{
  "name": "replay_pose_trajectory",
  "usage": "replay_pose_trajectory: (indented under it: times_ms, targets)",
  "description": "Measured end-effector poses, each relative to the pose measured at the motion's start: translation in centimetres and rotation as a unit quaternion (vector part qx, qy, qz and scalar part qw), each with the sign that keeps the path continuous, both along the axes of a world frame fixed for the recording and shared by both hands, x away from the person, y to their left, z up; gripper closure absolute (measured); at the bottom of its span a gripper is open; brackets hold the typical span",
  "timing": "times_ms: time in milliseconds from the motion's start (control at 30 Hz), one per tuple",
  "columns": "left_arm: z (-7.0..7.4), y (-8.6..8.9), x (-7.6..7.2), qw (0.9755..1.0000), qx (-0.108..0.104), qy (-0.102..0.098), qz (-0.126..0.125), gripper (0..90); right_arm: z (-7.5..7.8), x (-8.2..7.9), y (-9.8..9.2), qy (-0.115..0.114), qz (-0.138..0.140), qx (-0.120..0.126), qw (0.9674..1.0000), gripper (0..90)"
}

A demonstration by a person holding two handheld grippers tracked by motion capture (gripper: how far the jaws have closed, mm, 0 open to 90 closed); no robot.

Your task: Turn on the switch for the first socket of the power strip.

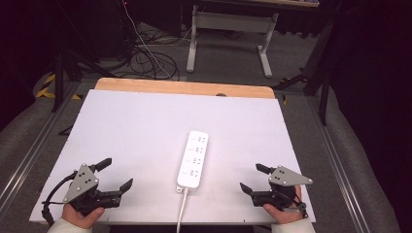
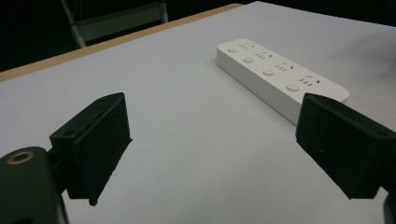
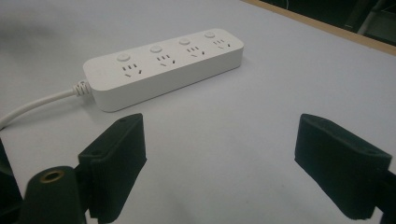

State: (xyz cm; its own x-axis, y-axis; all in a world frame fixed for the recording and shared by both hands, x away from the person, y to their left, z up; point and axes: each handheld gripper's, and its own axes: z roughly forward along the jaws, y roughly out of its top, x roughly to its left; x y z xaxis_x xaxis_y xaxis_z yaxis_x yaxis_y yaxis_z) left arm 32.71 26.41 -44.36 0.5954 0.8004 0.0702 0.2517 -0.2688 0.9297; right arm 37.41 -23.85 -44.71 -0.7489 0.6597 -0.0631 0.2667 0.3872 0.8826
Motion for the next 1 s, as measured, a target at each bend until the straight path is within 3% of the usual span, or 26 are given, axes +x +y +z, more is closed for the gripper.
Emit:
replay_pose_trajectory:
  times_ms: [367,600,1000]
  targets:
    - [0.04,-0.03,-0.15,0.9999,0.002,-0.006,0.014,11.6,0.13,-0.04,0.04,-0.006,0.000,-0.002,1.0000,16.8]
    - [0.10,-0.42,-0.33,0.9994,0.024,-0.017,0.016,11.8,0.25,-0.09,0.14,-0.010,0.001,-0.012,0.9999,21.3]
    - [0.11,-0.32,-0.33,0.9996,0.020,-0.012,0.019,11.9,0.78,-0.08,0.30,-0.002,0.017,0.000,0.9999,24.5]
